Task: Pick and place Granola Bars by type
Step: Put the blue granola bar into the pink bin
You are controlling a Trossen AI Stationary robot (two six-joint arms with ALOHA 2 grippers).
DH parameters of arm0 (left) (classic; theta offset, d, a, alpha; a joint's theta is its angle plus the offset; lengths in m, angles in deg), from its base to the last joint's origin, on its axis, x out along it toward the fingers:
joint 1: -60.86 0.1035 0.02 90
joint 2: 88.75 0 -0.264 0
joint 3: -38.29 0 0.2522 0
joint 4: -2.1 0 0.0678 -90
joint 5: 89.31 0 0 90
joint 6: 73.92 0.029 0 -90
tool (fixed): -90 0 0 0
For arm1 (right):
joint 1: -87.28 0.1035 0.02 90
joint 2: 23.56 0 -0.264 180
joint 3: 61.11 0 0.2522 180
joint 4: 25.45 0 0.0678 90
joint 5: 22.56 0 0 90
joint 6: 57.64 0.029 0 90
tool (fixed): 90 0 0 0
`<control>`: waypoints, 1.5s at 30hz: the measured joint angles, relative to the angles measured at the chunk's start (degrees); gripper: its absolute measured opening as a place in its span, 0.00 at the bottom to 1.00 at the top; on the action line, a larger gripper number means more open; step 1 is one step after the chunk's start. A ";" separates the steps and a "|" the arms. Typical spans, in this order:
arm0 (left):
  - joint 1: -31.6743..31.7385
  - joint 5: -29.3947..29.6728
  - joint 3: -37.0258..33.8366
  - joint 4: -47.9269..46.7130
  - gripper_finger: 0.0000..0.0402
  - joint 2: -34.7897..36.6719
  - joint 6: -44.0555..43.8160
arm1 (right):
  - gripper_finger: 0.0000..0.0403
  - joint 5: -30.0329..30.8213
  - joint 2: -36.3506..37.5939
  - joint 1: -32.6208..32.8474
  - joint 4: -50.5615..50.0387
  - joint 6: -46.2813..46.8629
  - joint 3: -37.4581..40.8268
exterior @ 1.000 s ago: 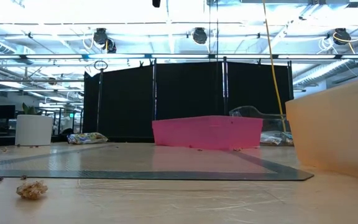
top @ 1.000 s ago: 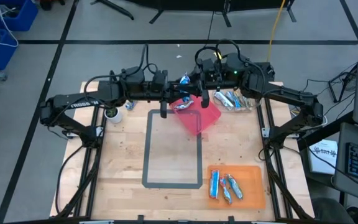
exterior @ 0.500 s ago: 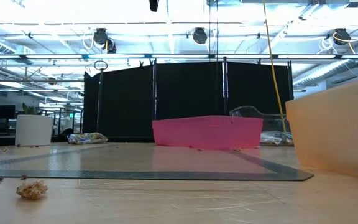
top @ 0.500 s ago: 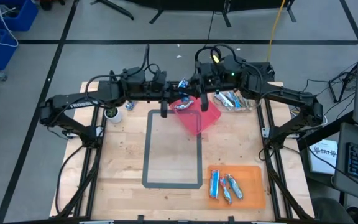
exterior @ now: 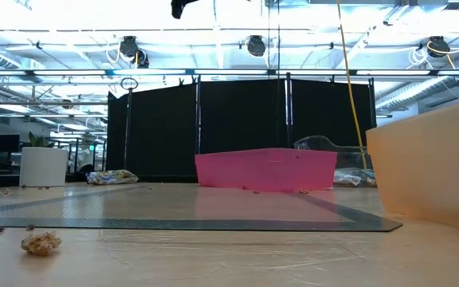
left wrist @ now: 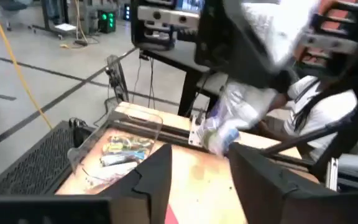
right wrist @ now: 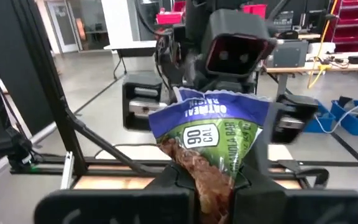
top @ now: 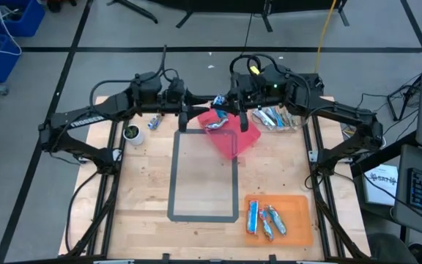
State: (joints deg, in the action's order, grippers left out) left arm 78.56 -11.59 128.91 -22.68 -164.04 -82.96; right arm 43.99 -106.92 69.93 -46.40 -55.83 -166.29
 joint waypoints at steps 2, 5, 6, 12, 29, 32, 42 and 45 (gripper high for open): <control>0.34 -1.08 0.14 -0.67 0.45 0.35 1.03 | 0.02 -0.44 0.40 -0.82 -0.56 -0.16 0.00; 1.47 -1.73 -0.04 -5.22 0.50 2.30 1.69 | 0.02 -0.68 0.46 -2.10 -2.06 -1.54 -0.02; 1.74 -1.76 0.06 -5.20 0.52 2.60 1.64 | 0.02 -0.65 0.41 -2.43 -2.99 -2.85 -0.02; 4.26 -2.09 0.07 -9.85 0.55 5.76 0.03 | 0.01 0.04 -0.18 -4.92 -8.80 -11.37 -0.01; 6.21 -4.16 0.07 -17.40 0.48 7.91 -1.79 | 0.01 10.28 -4.59 -8.94 -28.72 -37.95 -0.02; 6.25 -2.81 0.07 -17.53 0.48 7.87 -1.76 | 0.01 11.25 -6.54 -8.52 -32.14 -39.61 0.00; 6.30 -2.62 0.08 -17.49 0.49 7.87 -1.81 | 0.01 14.56 -11.71 -5.17 -38.17 -43.62 0.00; 6.30 -2.62 0.07 -17.49 0.49 7.87 -1.85 | 0.01 14.87 -13.36 -3.86 -39.23 -44.58 0.00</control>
State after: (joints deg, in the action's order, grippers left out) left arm 84.85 -14.20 128.97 -40.17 -156.17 -84.81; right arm 58.86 -120.28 66.07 -85.63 -100.41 -166.29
